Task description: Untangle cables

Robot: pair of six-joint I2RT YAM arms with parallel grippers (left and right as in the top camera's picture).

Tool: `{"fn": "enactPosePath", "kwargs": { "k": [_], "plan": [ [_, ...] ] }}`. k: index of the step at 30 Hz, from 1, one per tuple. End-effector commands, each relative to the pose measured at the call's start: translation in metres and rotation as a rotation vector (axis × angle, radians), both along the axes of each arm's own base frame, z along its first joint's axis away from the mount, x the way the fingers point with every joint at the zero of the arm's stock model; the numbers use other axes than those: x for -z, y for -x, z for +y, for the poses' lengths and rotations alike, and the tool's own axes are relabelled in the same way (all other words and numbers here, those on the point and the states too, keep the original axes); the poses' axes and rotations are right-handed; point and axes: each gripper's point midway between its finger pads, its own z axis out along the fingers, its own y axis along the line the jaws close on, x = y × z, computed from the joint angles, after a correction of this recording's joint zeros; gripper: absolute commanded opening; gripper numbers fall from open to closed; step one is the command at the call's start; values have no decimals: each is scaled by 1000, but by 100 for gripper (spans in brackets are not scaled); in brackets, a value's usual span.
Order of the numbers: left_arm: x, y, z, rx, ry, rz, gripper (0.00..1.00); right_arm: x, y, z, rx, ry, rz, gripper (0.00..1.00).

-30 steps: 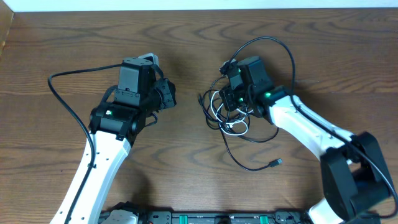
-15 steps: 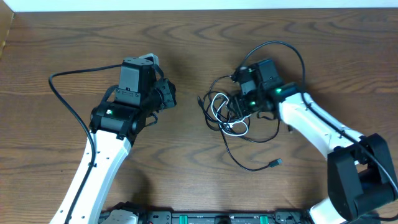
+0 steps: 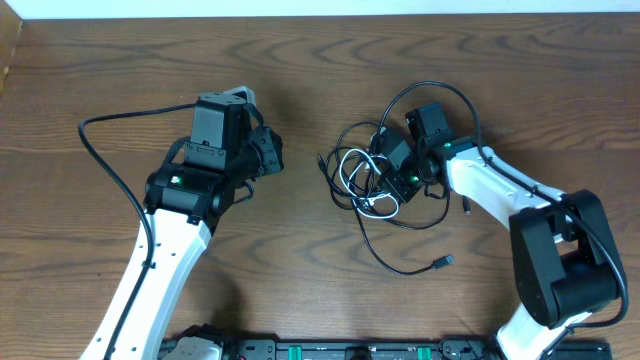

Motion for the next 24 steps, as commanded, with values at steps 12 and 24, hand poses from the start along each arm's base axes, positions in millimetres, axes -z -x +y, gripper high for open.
{"fn": "enactPosePath", "kwargs": {
  "k": [12, 24],
  "plan": [
    [0, -1, 2, -7, -10, 5, 36, -310, 11, 0, 232, -433, -482, 1],
    [7, 4, -37, 217, 68, 16, 73, -364, 23, -39, 354, -478, -450, 1]
  ]
}}
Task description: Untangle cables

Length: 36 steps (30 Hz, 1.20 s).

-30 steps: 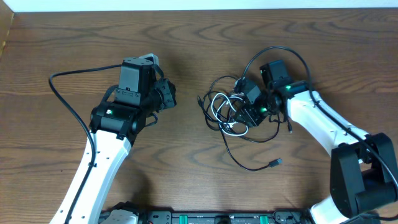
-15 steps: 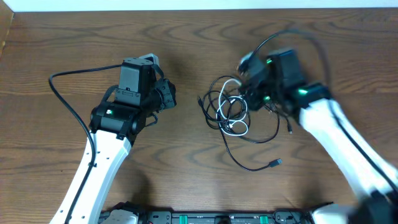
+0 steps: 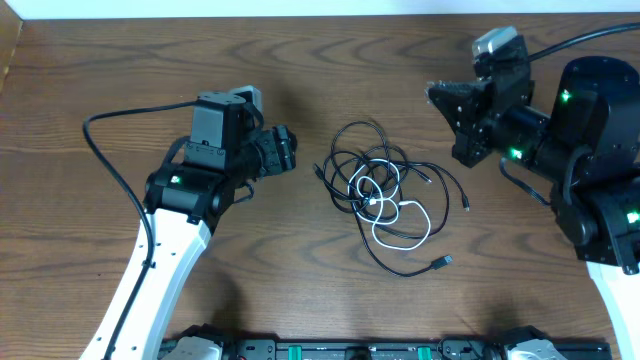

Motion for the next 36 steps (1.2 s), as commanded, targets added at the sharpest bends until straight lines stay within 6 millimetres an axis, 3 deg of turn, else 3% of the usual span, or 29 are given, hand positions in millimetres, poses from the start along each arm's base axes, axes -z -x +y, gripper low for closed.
{"fn": "enactPosePath", "kwargs": {
  "k": [1, 5, 7, 10, 11, 14, 16, 21, 23, 26, 28, 33, 36],
  "plan": [
    [19, 6, -37, 153, 87, 88, 73, 11, -8, -8, 30, -1, 56, 1],
    [65, 17, -83, 204, 270, 350, 72, 26, -13, -13, 31, 36, 91, 1],
    [78, 18, -109, 379, 362, 367, 71, 28, -12, -14, 24, 49, 93, 1],
    [94, 19, -119, 441, 409, 407, 72, 30, -10, -14, 19, 60, 98, 1],
    [109, 17, -120, 425, 412, 443, 72, 32, -9, -14, 18, 61, 104, 1],
    [135, 12, -122, 261, 469, 600, 72, 34, -9, -14, 15, 68, 107, 1],
    [141, 9, -123, 163, 507, 674, 72, 34, -8, -14, 13, 72, 109, 1],
    [136, 3, -131, 179, 531, 640, 69, 36, -9, -16, 20, 80, 110, 1],
    [132, -3, -135, 386, 459, 449, 68, 36, -9, -16, 18, 82, 109, 1],
    [137, 7, -132, 698, 307, 231, 68, 37, -8, -16, 18, 83, 115, 1],
    [139, 10, -131, 796, 257, 157, 68, 39, -7, -16, 18, 85, 122, 1],
    [146, 4, -123, 894, 137, 50, 72, 41, -6, -16, 15, 93, 130, 1],
    [145, 9, -134, 924, 135, 36, 72, 41, -6, -16, 15, 93, 131, 1]
  ]
}}
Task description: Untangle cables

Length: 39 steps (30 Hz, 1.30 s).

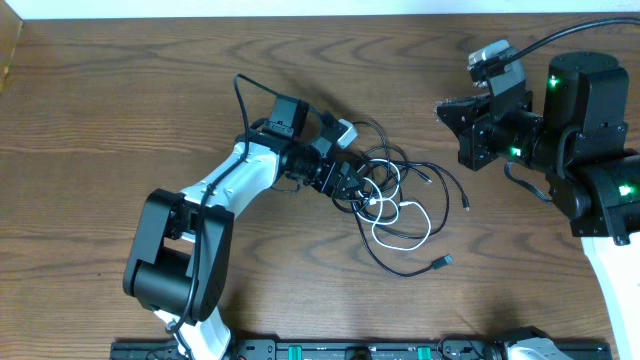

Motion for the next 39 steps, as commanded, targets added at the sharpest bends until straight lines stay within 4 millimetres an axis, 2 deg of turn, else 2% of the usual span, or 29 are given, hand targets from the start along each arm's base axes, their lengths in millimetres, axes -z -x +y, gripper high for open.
{"fn": "enactPosePath", "kwargs": {
  "k": [1, 4, 5, 8, 10, 11, 14, 16, 19, 20, 21, 22, 23, 25, 27, 29, 31, 33, 35, 37, 39],
  "plan": [
    [0, 4, -13, 69, -3, -66, 72, -2, -1, -1, -2, 9, -14, 1],
    [0, 9, -30, 130, -5, -133, 68, -1, -1, -3, 8, 17, -12, 1],
    [9, 4, -32, 120, -91, -190, 67, 0, 0, -3, 8, 18, -7, 1],
    [20, -8, -25, 81, -213, -261, 61, 1, 1, -3, 8, 20, 0, 1],
    [20, -14, -22, 65, -235, -282, 30, 1, 0, -3, 8, 19, 0, 1],
    [21, -16, -21, 57, -245, -288, 9, 1, 0, -3, 8, 19, 0, 1],
    [19, -22, -16, -14, -271, -268, 8, 1, 0, -3, 8, 19, -2, 2],
    [3, -24, -15, -82, -251, -254, 8, 1, 0, -3, 8, 19, -1, 2],
    [-39, -29, -13, -219, -180, -224, 7, 4, -2, -3, 8, 21, 10, 1],
    [-70, -32, -11, -297, -125, -219, 8, 9, -4, 1, -3, 8, 34, 1],
    [-125, -31, -6, -370, -26, -265, 7, 15, -7, 5, -7, -15, 69, 1],
    [-162, -27, -3, -401, 43, -317, 7, 21, -11, 9, -20, -29, 95, 1],
    [-183, -24, -2, -419, 88, -347, 7, 25, -13, 12, -29, -35, 114, 1],
    [-255, -7, 7, -466, 243, -455, 8, 39, -19, 21, -69, -60, 168, 1],
    [-310, 12, 17, -501, 381, -527, 7, 47, -25, 30, -106, -88, 195, 1],
    [-349, 26, 24, -529, 500, -569, 7, 48, -27, 34, -127, -107, 198, 4],
    [-380, 35, 29, -551, 610, -594, 7, 49, -30, 36, -132, -111, 200, 11],
    [-397, 35, 34, -593, 676, -598, 7, 51, -30, 38, -143, -120, 209, 17],
    [-403, 21, 50, -721, 692, -612, 7, 55, -25, 47, -191, -158, 251, 21],
    [-401, 7, 63, -838, 681, -616, 7, 65, -19, 60, -234, -167, 299, 34],
    [-404, 1, 72, -905, 695, -620, 7, 81, -14, 78, -286, -151, 342, 42]
  ]
}}
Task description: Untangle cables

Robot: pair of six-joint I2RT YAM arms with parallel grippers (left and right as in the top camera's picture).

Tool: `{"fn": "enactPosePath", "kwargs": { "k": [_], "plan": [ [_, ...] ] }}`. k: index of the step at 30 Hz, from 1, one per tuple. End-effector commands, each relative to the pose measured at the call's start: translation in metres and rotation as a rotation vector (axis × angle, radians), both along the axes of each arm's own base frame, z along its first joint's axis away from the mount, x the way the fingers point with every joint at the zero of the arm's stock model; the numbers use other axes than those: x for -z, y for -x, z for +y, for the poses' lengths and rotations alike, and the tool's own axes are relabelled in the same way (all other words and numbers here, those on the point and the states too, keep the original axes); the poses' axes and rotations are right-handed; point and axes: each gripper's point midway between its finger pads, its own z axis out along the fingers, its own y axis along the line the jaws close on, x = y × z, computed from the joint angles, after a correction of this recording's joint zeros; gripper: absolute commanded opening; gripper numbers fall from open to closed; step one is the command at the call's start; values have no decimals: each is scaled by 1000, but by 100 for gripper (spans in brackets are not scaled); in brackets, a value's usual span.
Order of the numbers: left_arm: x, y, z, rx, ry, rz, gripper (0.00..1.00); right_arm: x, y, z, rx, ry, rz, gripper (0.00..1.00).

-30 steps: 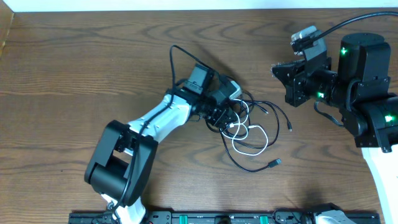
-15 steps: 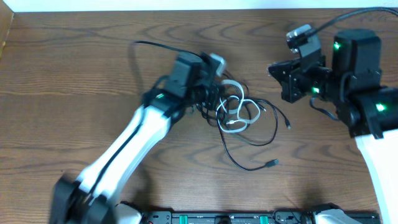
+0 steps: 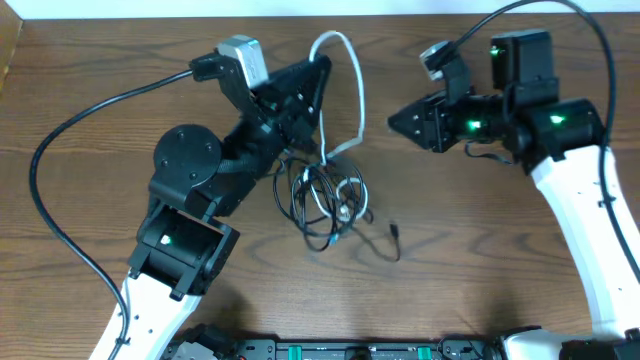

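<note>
My left gripper (image 3: pixel 303 92) is raised above the table and shut on the cables. A white cable (image 3: pixel 345 50) loops up and over from it, then drops toward the table. Black strands (image 3: pixel 322 130) hang taut from the gripper to the tangle (image 3: pixel 325 200), a knot of black and white cables lying below it. A loose black plug end (image 3: pixel 395 232) trails off to the tangle's right. My right gripper (image 3: pixel 395 122) points left, level with the white loop and a short way to its right, with nothing seen in it. Its jaws are seen edge-on.
The brown wooden table (image 3: pixel 80 80) carries the scene. The left arm's own black lead (image 3: pixel 60 190) arcs over the table's left side. A dark rail (image 3: pixel 330 350) runs along the front edge. The right arm (image 3: pixel 590 230) crosses the right side.
My left gripper, low at the tangle's left edge before, is now raised and holds white and black strands. The tangle has shifted left and bunched up. My right gripper has moved left toward it.
First my right gripper was down in the tangle while the left hung back at the left. Then the right was withdrawn to the far right and the tangle lay spread. The left then reached into the tangle, and now holds part of it lifted.
</note>
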Motion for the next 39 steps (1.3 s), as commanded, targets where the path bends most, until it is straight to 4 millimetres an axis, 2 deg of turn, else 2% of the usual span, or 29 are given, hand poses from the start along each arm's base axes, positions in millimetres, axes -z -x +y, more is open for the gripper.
{"fn": "enactPosePath", "kwargs": {
  "k": [1, 3, 11, 12, 14, 15, 16, 17, 18, 19, 22, 24, 25, 26, 28, 31, 32, 33, 34, 36, 39],
  "plan": [
    [-18, -9, 20, -118, 83, -13, 7, 14, 10, 26, -99, -19, 45, 45],
    [-18, -9, 20, -117, 84, -15, 7, 18, 13, 40, -175, -55, 44, 56],
    [-18, -9, 20, -117, 84, -14, 7, 23, 4, 76, -356, -280, 67, 57],
    [-17, -10, 20, -117, 82, -12, 7, 30, 3, 81, -366, -279, 72, 52],
    [-14, -14, 19, -127, 79, -3, 7, 40, 2, 93, -388, -273, 70, 15],
    [-12, -17, 23, -154, 80, 1, 7, 49, -6, 94, -348, -237, 77, 1],
    [-12, -20, 27, -184, 84, 2, 7, 56, -12, 92, -298, -198, 92, 1],
    [-13, -23, 35, -234, 92, 2, 7, 70, -24, 85, -192, -126, 131, 1],
    [-17, -25, 42, -269, 106, -12, 7, 94, -40, 69, -6, -13, 205, 1],
    [-26, -25, 49, -291, 115, -47, 7, 111, -48, 56, 87, 60, 234, 1],
    [-51, -23, 79, -359, 163, -132, 7, 147, -52, 33, 166, 132, 301, 1],
    [-61, -19, 109, -433, 174, -166, 8, 178, -53, 4, 243, 173, 371, 1],
    [-64, -18, 115, -448, 177, -174, 8, 186, -53, -4, 259, 181, 390, 1],
    [-69, -14, 128, -480, 181, -191, 8, 200, -53, -22, 298, 188, 429, 1],
    [-72, -10, 144, -522, 180, -200, 7, 211, -56, -48, 358, 201, 457, 1],
    [-60, -13, 159, -572, 152, -158, 7, 217, -60, -80, 420, 219, 474, 1],
    [-46, -19, 165, -594, 125, -105, 7, 219, -60, -96, 440, 225, 482, 1],
    [-41, -20, 166, -599, 114, -83, 7, 219, -60, -101, 443, 225, 485, 1],
    [-33, -22, 165, -598, 98, -53, 7, 220, -59, -108, 452, 228, 491, 1],
    [-4, -27, 158, -567, 38, 52, 7, 222, -57, -126, 476, 242, 506, 1],
    [31, -32, 154, -551, -84, 152, 8, 227, -54, -162, 568, 307, 534, 1]
  ]
}}
